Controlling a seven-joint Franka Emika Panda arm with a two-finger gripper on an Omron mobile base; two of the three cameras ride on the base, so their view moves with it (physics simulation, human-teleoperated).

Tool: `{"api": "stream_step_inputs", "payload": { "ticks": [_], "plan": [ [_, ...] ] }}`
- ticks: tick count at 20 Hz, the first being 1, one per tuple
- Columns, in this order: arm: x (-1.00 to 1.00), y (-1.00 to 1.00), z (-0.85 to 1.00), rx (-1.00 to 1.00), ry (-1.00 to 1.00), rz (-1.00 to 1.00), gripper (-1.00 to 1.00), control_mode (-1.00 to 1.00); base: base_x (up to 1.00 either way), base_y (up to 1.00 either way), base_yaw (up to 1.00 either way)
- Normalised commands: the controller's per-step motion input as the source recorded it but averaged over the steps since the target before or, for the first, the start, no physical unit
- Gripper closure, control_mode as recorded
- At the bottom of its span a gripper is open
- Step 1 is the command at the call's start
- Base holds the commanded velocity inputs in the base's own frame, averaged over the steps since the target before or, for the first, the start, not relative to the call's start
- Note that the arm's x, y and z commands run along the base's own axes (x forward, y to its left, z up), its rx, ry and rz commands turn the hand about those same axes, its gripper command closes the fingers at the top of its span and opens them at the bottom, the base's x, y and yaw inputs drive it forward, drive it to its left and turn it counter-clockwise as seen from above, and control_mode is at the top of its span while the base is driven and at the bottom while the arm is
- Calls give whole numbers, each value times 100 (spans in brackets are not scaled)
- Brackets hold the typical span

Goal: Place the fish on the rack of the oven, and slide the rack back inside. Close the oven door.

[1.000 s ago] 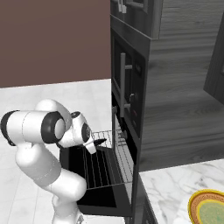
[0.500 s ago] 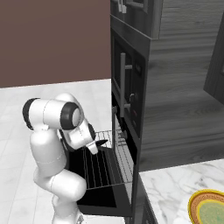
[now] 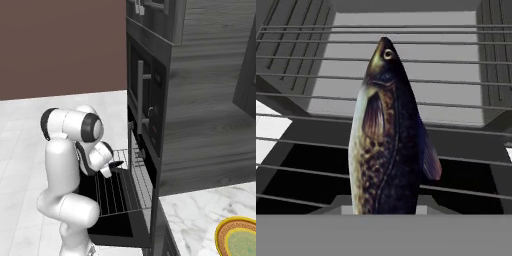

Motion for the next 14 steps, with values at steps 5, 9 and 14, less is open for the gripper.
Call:
{"api": "stream_step_inputs", "payload": {
  "ticks": [5,9,14],
  "plan": [
    [33,0,-31,0,0,-4,100,-100,0,0,0],
    [38,0,-34,0,0,-4,100,-100,0,0,0],
    [35,0,-28,0,0,-3,100,-100,0,0,0]
  ]
}}
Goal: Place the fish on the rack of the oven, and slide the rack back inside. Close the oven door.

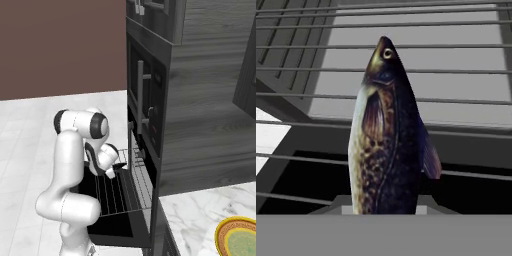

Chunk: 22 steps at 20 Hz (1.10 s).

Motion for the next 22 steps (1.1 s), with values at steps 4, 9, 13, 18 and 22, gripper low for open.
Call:
{"api": "stream_step_inputs", "payload": {
  "ticks": [4,9,13,18,22],
  "plan": [
    [31,0,-29,0,0,-4,100,-100,0,0,0],
    [31,0,-31,0,0,-4,100,-100,0,0,0],
    [31,0,-35,0,0,-4,100,-100,0,0,0],
    [26,0,-41,0,0,-2,100,-100,0,0,0],
    [23,0,-36,0,0,-2,100,-100,0,0,0]
  ]
}}
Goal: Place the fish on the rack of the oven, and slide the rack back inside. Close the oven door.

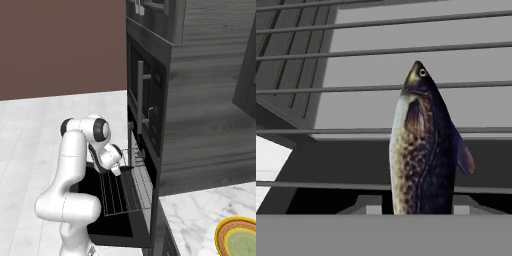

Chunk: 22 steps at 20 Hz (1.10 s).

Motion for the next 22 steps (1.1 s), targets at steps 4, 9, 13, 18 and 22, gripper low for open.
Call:
{"api": "stream_step_inputs", "payload": {
  "ticks": [4,9,13,18,22],
  "plan": [
    [2,0,-25,0,-1,0,-100,-100,0,0,0],
    [-14,6,0,0,-5,0,-100,-100,0,0,0],
    [-43,21,9,0,-8,0,-100,-100,0,0,0],
    [-49,25,32,0,-11,0,-100,-100,0,0,0],
    [-49,45,28,-1,-1,0,-100,-100,0,0,0]
  ]
}}
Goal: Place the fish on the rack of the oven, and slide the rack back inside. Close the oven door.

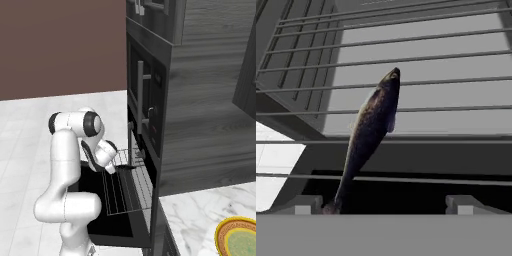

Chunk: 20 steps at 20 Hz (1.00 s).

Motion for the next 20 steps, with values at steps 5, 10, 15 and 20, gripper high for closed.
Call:
{"api": "stream_step_inputs", "payload": {
  "ticks": [5,10,15,20],
  "plan": [
    [-44,72,23,-3,0,0,-100,-100,0,0,0],
    [-36,75,48,0,0,0,-100,-100,0,0,0],
    [-51,73,14,0,-8,0,-100,-100,0,0,0],
    [-22,64,-2,-3,-13,-5,-100,-100,0,0,0]
  ]
}}
